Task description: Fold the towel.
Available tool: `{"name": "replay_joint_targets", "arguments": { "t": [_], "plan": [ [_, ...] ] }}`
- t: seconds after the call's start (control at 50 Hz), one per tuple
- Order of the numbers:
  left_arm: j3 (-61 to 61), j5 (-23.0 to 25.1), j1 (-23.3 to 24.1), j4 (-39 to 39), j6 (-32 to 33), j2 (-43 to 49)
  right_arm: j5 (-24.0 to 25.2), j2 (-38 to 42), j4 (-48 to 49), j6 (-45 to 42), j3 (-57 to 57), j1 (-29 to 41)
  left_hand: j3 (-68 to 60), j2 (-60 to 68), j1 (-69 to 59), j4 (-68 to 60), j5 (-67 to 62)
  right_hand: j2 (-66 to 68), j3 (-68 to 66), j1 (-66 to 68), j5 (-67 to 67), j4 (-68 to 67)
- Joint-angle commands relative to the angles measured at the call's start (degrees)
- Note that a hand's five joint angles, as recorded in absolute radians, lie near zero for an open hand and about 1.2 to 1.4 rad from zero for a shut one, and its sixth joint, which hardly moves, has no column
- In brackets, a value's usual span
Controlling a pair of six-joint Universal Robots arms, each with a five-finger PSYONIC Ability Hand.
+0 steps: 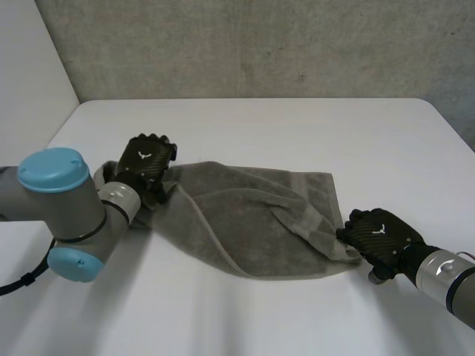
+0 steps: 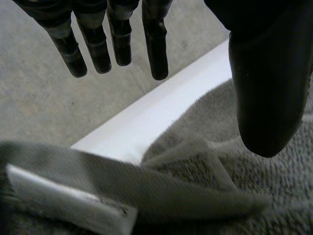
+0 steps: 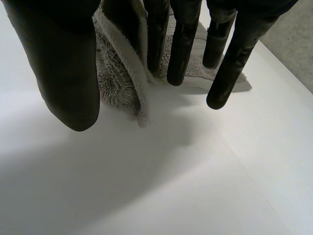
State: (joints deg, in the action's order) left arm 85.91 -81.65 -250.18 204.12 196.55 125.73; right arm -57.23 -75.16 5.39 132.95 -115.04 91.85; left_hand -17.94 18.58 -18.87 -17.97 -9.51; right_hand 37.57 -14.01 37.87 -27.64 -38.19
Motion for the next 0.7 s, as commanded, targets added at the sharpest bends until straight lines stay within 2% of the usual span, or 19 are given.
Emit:
{"name": "replay_joint_targets", "arguments": {
  "t": [0.02,0.1,0.3,0.42,0.54,0.6,0.7],
  "plan": [
    [-1.6,0.0,0.0,-0.2,0.2,3.5,0.0,0.1,0.1,-0.1,0.1,0.0,-2.0,1.4,-1.1,-2.0,-0.5,-0.2,-23.3,-0.5,0.3,0.9],
    [-2.0,-0.4,0.0,-0.5,0.3,4.3,0.0,0.5,0.1,-0.2,0.1,0.0,-2.0,1.4,-1.1,-2.0,-0.5,-0.4,-23.2,-0.7,0.5,1.0],
    [-3.2,-6.2,-0.5,-0.8,0.8,4.5,0.0,0.6,0.2,-0.4,0.1,0.0,-4.0,3.4,-3.1,-4.0,-2.5,-0.4,-23.2,-0.7,0.5,1.0],
    [-3.7,-7.6,-0.6,-1.6,1.1,5.0,-0.1,0.7,0.1,-0.5,0.0,0.0,-9.6,9.0,-8.7,-9.6,-8.0,-0.4,-23.2,-0.7,0.5,1.0],
    [-3.7,-7.9,-0.6,-1.6,3.8,5.5,-0.1,0.8,0.1,-0.6,0.0,0.0,-19.7,19.1,-18.8,-19.7,-18.1,-0.4,-23.2,-0.7,0.5,1.0],
    [-3.3,-7.9,-0.7,-1.6,4.6,5.2,-0.1,0.8,0.1,-0.6,0.0,0.0,-33.4,32.8,-32.5,-33.4,-31.9,-0.4,-23.2,-0.7,0.5,1.0],
    [-3.0,-9.0,-1.0,-1.7,4.6,4.2,-0.1,0.7,0.1,-0.4,0.0,0.0,-45.7,45.1,-44.8,-45.7,-44.2,-0.2,-23.3,-0.5,0.3,0.9]
  ]
}}
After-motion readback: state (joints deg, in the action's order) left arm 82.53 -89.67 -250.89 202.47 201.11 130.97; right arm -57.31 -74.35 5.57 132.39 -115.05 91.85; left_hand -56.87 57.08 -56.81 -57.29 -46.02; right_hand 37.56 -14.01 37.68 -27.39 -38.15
